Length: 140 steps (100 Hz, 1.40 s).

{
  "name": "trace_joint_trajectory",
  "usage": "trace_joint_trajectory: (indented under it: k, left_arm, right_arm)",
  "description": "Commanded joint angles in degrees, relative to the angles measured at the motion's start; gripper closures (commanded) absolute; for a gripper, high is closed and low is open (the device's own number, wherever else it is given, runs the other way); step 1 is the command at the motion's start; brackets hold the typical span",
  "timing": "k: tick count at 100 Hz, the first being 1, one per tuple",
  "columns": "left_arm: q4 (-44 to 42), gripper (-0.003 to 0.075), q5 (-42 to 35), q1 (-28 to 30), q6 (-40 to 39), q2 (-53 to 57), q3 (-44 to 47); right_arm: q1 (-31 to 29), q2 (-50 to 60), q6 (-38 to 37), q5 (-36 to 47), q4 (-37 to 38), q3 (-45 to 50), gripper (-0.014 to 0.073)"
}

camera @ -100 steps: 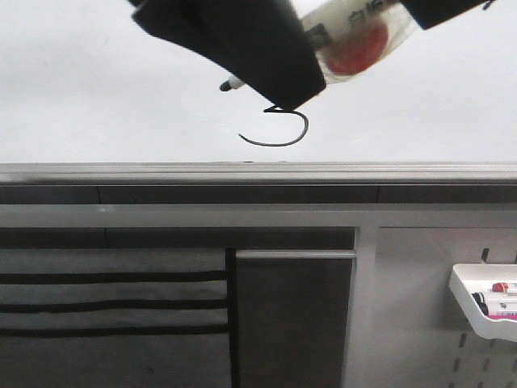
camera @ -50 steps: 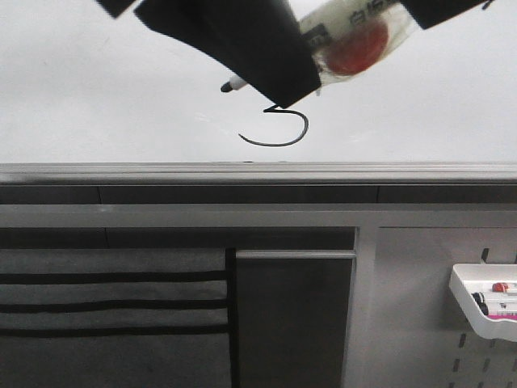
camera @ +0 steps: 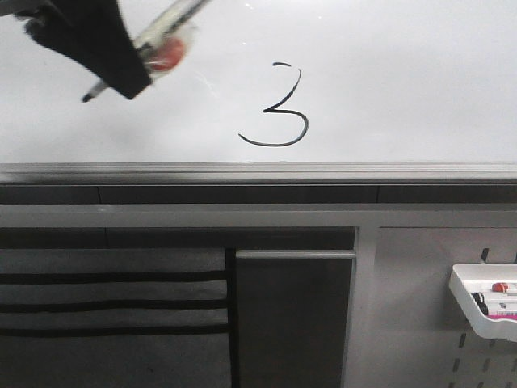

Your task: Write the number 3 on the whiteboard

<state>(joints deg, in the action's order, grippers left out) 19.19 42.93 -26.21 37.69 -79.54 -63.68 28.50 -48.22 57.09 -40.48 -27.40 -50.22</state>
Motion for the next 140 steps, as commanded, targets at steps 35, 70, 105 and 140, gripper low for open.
trace_joint_trajectory:
  k: [35,70,105,140]
  left_arm:
    - [15.7,0.0738,-21.0,20.3,-4.0,1.5,8.1]
    - [15.7,0.0738,-24.3,20.4,-4.0,1.3,8.1]
    - [16.4,0.0738,-24.1,20.4,-5.1,-3.2,8.1]
    - [15.0,0.0496,-23.3,20.4,-5.1,-3.2,8.1]
  right_arm:
    - [-1.0,0.8,-0.9,-0.9,-1.6,-1.6,0.0253]
    - [-1.0,0.8,-0.9,-0.9,-3.1,-1.6,0.0253]
    - [-1.0,0.8,-0.9,-1.5,-4.1,-1.6,0.0253]
    - [-1.0,0.8,-0.9,-1.7,-5.0,-1.6,0.0253]
